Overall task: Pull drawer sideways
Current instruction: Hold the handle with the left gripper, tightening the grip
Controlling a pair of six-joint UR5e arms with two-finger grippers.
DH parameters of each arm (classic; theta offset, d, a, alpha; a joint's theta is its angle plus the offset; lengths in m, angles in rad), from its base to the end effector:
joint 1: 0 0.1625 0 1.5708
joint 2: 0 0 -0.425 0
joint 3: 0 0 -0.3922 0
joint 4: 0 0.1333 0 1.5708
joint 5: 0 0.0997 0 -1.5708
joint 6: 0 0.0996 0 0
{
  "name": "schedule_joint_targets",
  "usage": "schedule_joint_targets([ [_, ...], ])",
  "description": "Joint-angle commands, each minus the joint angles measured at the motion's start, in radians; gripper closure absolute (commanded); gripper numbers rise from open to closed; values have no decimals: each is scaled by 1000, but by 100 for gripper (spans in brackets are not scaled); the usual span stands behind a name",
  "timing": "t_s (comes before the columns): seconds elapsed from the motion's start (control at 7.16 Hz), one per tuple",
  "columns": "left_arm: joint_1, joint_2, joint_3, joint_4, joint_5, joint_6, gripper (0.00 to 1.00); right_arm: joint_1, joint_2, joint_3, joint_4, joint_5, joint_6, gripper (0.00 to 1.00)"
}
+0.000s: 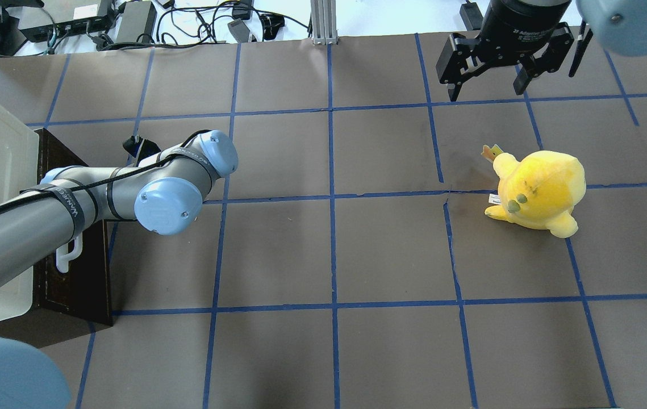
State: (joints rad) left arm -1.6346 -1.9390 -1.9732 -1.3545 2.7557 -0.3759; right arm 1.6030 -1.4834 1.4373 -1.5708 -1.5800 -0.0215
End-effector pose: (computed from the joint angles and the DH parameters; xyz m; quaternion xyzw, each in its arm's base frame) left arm -0.0728 -0.4958 0.2015 0.0269 0.8120 0.1044 0.5737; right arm 0.1495 -0.5285 0.5091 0.0267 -0.9994 0.0231 0.0045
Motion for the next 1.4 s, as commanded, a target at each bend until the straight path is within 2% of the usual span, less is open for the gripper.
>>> schedule_joint_targets([
  [0.0,-1,-2,0,0,1,0,74,0,0,0,0,0,0,0],
  [1.26,-50,0,4,5,-1,2,74,0,0,0,0,0,0,0],
])
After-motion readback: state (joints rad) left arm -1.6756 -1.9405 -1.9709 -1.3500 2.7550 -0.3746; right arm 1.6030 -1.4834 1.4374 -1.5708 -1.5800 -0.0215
